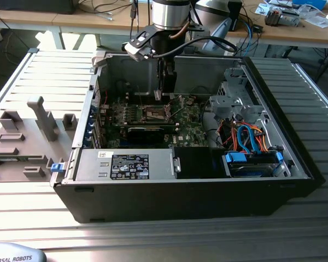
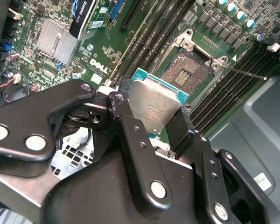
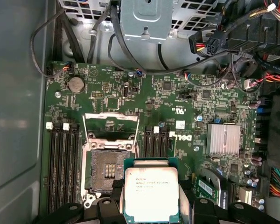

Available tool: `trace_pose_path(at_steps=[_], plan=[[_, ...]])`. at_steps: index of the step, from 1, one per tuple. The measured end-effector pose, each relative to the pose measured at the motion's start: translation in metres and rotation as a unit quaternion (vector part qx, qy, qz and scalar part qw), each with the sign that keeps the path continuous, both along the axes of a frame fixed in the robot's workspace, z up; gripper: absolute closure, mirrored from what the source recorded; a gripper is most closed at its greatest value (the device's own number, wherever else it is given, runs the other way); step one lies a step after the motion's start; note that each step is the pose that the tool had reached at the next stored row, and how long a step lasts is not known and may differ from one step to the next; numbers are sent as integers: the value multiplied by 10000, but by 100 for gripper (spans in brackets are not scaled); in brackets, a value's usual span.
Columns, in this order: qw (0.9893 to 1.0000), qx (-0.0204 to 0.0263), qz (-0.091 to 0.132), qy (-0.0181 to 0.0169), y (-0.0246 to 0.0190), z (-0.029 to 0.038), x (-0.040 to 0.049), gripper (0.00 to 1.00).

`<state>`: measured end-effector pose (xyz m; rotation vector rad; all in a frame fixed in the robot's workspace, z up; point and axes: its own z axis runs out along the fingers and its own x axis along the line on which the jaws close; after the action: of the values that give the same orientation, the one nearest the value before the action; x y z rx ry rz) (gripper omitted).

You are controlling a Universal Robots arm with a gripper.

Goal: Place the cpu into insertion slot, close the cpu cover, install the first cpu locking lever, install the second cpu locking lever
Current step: 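Place the cpu into insertion slot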

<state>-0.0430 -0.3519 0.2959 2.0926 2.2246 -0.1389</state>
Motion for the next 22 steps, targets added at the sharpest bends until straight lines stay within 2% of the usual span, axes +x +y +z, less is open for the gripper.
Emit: trace_pose_path(at_steps=[22], plan=[[9999, -9, -134, 0, 0, -5, 0, 46]])
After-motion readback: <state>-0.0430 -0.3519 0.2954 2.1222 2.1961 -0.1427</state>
